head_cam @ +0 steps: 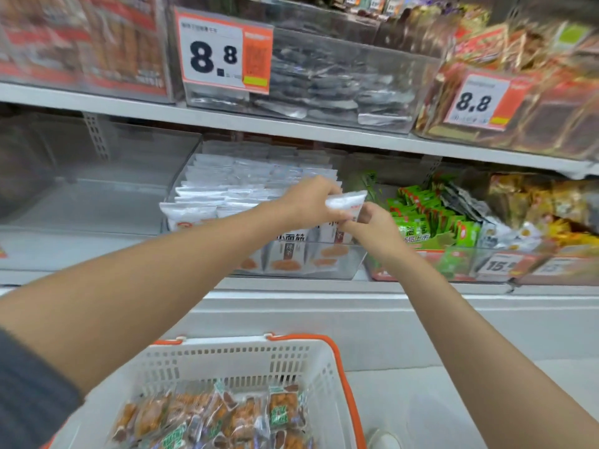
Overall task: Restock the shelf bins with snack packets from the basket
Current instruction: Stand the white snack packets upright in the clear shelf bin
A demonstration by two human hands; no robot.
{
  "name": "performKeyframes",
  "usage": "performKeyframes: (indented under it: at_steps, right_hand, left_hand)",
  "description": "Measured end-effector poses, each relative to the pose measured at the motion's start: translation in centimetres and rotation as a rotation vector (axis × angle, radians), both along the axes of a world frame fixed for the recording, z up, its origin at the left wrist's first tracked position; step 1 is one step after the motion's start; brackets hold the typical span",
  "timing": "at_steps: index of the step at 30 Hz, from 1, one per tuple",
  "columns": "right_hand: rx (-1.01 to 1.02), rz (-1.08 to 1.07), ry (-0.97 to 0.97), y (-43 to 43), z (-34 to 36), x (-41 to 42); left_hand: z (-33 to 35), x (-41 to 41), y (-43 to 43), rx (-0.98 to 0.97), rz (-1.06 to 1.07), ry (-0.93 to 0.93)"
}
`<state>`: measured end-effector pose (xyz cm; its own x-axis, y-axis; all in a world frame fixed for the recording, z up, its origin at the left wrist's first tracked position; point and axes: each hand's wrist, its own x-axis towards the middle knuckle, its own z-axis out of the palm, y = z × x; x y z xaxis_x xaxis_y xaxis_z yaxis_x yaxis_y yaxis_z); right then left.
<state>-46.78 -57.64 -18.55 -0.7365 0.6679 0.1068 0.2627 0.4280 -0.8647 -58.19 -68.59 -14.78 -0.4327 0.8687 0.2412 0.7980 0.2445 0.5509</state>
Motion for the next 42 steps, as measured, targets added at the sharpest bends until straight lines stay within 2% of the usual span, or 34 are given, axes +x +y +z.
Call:
performKeyframes:
  at_steps: [2, 5, 9, 11, 15, 17, 20, 24, 31, 38, 40, 42]
  right_hand:
    - [0.082, 0.016, -0.129, 0.5, -0.4, -0.5]
    - [0.116, 0.018, -0.251, 0.7, 0.0, -1.0]
    - [0.109, 0.101, -0.373, 0.7, 0.8, -1.4]
    - [0.105, 0.12, -0.393, 0.7, 1.2, -1.4]
    - [-0.021, 0.219, -0.291, 0.9, 1.9, -1.1]
    - [0.036, 0.293, -0.255, 0.9, 1.7, -1.0]
    - [0.152, 0.268, -0.222, 0.7, 1.2, -1.0]
    - [0.133, 0.217, -0.115, 0.0, 0.4, -1.4]
    - [0.259, 0.235, -0.227, -0.7, 0.0, -1.8]
    - [0.628, 0.299, -0.271, -0.6, 0.9, -1.5]
    - [0.611, 0.298, -0.24, -0.9, 0.4, -1.8]
    - [0.557, 0.25, -0.126, -1.0, 0.0, -1.6]
  left_hand:
    - [-0.7, -0.6, -0.4, -0.027, 0.029, 0.059]
    - [-0.9, -1.4, -1.0, -0.013, 0.06, 0.03]
    - [-1.3, -1.1, -0.9, -0.14, 0.065, 0.22]
    - [-1.1, -0.6, -1.0, -0.156, 0.068, 0.255]
    - [-0.9, -0.8, -2.3, -0.139, 0.087, 0.345]
    - [-1.0, -1.2, -3.6, -0.18, 0.114, 0.402]
    - [-1.5, -2.3, -5.5, -0.346, 0.123, 0.505]
    - [-2.1, -2.9, -6.1, -0.435, 0.084, 0.618]
    - [-1.9, -3.2, -6.1, -0.478, 0.037, 0.614]
    - [-2.1, -2.9, -6.0, -0.456, 0.056, 0.655]
    - [-2.3, -3.1, -5.8, -0.449, 0.065, 0.671]
    - [-2.4, -3.1, -5.9, -0.432, 0.067, 0.662]
